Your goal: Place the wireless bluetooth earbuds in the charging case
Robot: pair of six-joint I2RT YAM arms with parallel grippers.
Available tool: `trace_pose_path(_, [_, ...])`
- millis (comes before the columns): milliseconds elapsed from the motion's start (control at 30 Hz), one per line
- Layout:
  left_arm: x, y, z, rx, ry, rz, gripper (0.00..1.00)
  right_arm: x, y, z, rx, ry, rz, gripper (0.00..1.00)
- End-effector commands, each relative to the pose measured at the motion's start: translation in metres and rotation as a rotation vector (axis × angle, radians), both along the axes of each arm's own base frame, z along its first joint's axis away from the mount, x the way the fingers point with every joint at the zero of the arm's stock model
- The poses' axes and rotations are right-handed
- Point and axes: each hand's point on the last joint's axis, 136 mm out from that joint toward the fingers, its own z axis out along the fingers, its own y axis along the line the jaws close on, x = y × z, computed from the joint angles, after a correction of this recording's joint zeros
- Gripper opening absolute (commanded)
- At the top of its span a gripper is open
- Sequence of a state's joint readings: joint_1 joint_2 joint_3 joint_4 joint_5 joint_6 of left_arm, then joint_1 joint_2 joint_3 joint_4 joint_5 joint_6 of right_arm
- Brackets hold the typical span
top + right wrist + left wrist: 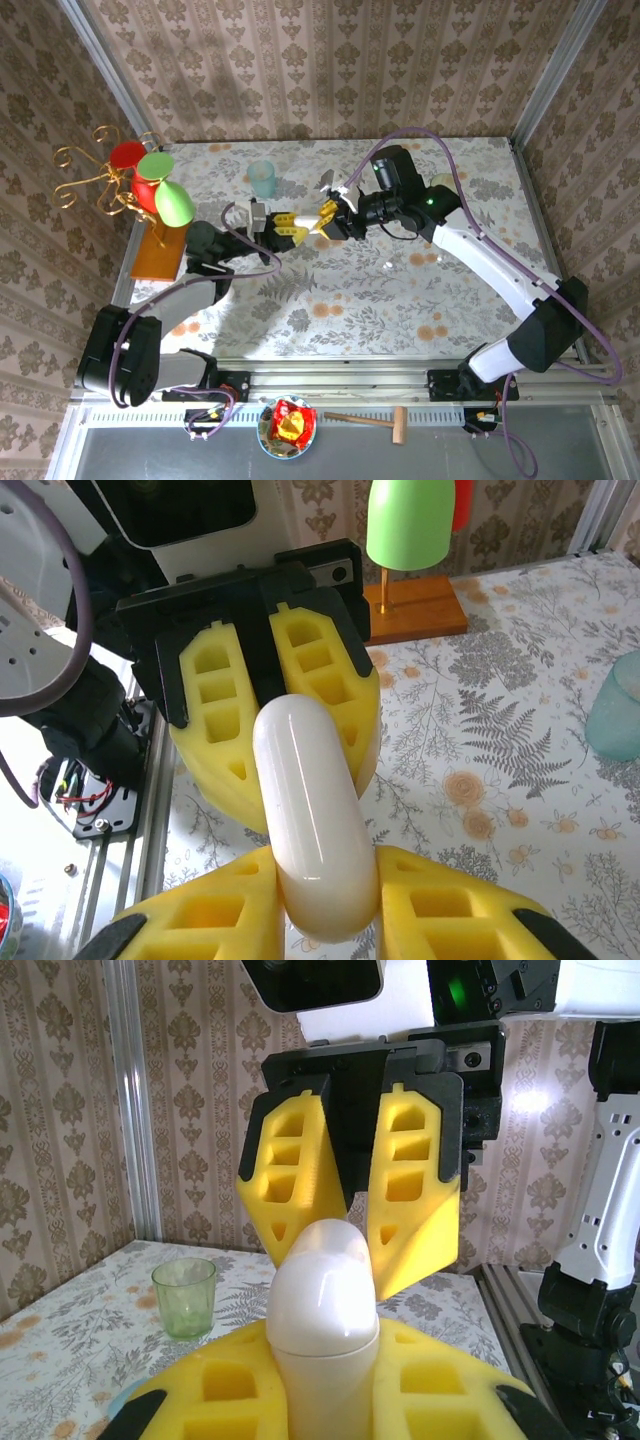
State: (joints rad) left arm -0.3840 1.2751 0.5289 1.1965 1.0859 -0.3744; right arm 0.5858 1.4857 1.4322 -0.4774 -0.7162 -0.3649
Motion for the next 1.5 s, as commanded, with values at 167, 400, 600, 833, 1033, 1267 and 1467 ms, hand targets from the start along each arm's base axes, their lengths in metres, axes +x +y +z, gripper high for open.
trace_pose_path(167, [0.006, 0.001, 0.013, -0.037, -0.051, 0.048, 0.52, -0.001, 0.000, 0.001, 0.005, 0.020, -0.007, 0.18])
trace_pose_path(400, [0.036, 0.013, -0.008, 0.024, -0.134, 0.300, 0.93, 0.054, -0.034, -0.019, 0.044, 0.116, -0.328, 0.18])
trace_pose_path(600, [0.061, 0.023, -0.047, 0.217, -0.187, 0.542, 1.00, 0.124, -0.088, -0.074, 0.075, 0.349, -0.767, 0.18])
trace_pose_path(833, [0.061, 0.023, -0.088, 0.405, -0.197, 0.575, 1.00, 0.154, -0.082, -0.157, 0.032, 0.688, -0.935, 0.21])
trace_pose_path(1033, [0.066, 0.029, -0.095, 0.428, -0.149, 0.614, 1.00, 0.176, -0.071, -0.212, -0.015, 0.823, -0.981, 0.21])
trace_pose_path(1267, [0.072, 0.041, -0.099, 0.451, -0.068, 0.674, 1.00, 0.188, -0.068, -0.255, -0.065, 0.897, -1.025, 0.29])
trace_pose_path(1467, [0.072, 0.054, -0.106, 0.512, 0.022, 0.749, 1.00, 0.192, -0.089, -0.253, -0.082, 0.832, -1.085, 0.56])
